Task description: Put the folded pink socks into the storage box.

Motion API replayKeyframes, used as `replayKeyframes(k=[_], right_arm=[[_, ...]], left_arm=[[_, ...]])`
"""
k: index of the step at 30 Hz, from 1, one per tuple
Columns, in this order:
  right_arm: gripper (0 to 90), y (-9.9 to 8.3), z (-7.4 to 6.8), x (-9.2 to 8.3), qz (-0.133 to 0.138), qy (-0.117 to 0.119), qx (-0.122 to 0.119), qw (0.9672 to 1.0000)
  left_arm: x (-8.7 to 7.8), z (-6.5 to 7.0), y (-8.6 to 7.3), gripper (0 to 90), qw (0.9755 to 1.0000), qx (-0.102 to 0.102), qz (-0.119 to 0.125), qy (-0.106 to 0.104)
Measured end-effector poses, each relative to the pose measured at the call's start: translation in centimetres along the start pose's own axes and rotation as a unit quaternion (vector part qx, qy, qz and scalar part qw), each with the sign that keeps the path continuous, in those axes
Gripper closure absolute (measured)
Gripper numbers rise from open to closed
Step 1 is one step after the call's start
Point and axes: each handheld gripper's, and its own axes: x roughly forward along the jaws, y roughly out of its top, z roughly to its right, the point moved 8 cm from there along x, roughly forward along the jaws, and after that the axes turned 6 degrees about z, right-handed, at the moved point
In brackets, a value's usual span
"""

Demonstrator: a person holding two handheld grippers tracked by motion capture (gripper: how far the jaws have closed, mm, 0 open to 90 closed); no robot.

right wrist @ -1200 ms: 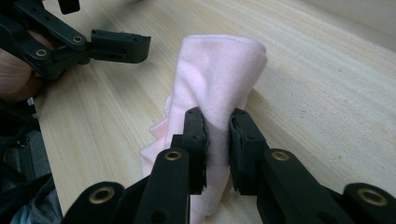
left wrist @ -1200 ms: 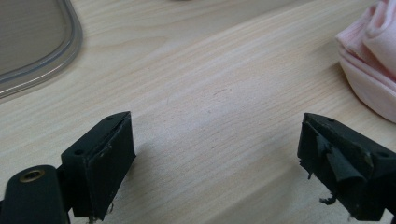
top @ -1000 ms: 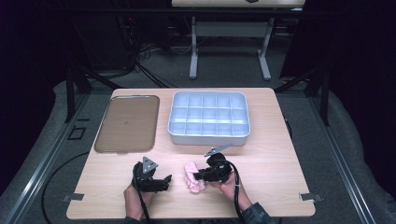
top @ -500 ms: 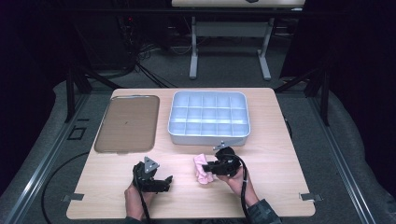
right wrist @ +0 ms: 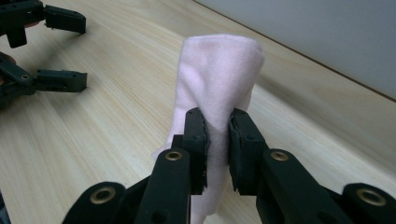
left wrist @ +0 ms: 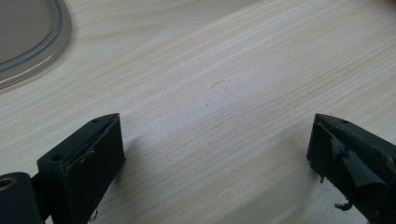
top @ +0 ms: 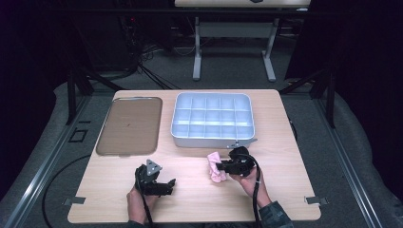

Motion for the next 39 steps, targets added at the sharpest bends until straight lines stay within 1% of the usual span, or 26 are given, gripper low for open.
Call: replayKeyframes(k=[4,5,7,9,14,19,21,25,31,32,34,35,36,37,38,39], right_arm=[[78.9,-0.1,0.7,-0.7,0.005,-0.010,0.007,0.9999],[78.9,-0.1,0.9,-0.9,0.001,-0.012,0.006,0.9999],[78.9,0.0,1.3,-1.3,0.006,-0.017,0.008,0.9998],[78.9,0.1,1.5,-1.7,0.012,-0.020,0.014,0.9996],[78.9,0.6,1.9,-2.6,0.024,-0.026,0.017,0.9992],[78.9,0.9,2.8,-3.4,0.036,-0.037,0.018,0.9985],[78.9,1.0,3.0,-3.8,0.039,-0.039,0.022,0.9982],[78.9,1.5,3.5,-4.6,0.046,-0.045,0.019,0.9977],[78.9,2.4,4.1,-5.7,0.058,-0.053,0.022,0.9967],[78.8,2.5,4.2,-5.9,0.056,-0.054,0.018,0.9968],[78.9,2.9,4.3,-6.3,0.063,-0.058,0.021,0.9961],[78.9,3.1,4.4,-6.5,0.065,-0.060,0.018,0.9959],[78.8,3.3,4.4,-6.7,0.069,-0.059,0.021,0.9956],[78.9,3.5,4.6,-7.0,0.071,-0.062,0.017,0.9954],[78.8,3.7,4.6,-7.1,0.077,-0.064,0.019,0.9948],[78.9,3.9,4.7,-7.4,0.074,-0.065,0.016,0.9950]], left_arm=[[0.0,0.0,0.0,3.5,1.0000,-0.001,0.000,0.000],[0.0,0.0,0.0,3.5,1.0000,-0.001,0.000,0.000],[0.0,0.0,0.0,3.5,1.0000,-0.001,0.000,0.000],[0.0,0.0,0.0,3.5,1.0000,-0.001,0.000,0.000],[0.0,0.0,0.0,3.5,1.0000,-0.001,0.000,0.000],[0.0,0.0,0.0,3.5,1.0000,-0.001,0.000,0.000],[0.0,0.0,0.0,3.5,1.0000,-0.002,0.000,0.000],[0.0,0.0,0.0,3.5,1.0000,-0.002,0.000,0.000],[0.0,0.0,0.0,3.5,1.0000,-0.002,0.000,0.000],[0.0,0.0,0.0,3.5,1.0000,-0.001,0.000,0.000],[0.0,0.0,0.0,3.5,1.0000,-0.002,0.000,0.000],[0.0,0.0,0.0,3.5,1.0000,-0.002,0.000,0.000],[0.0,0.0,0.0,3.5,1.0000,-0.002,0.000,0.000],[0.0,0.0,0.0,3.5,1.0000,-0.002,0.000,0.000],[0.0,0.0,0.0,3.5,1.0000,-0.002,0.000,0.000],[0.0,0.0,0.0,3.5,1.0000,-0.002,0.000,0.000]])
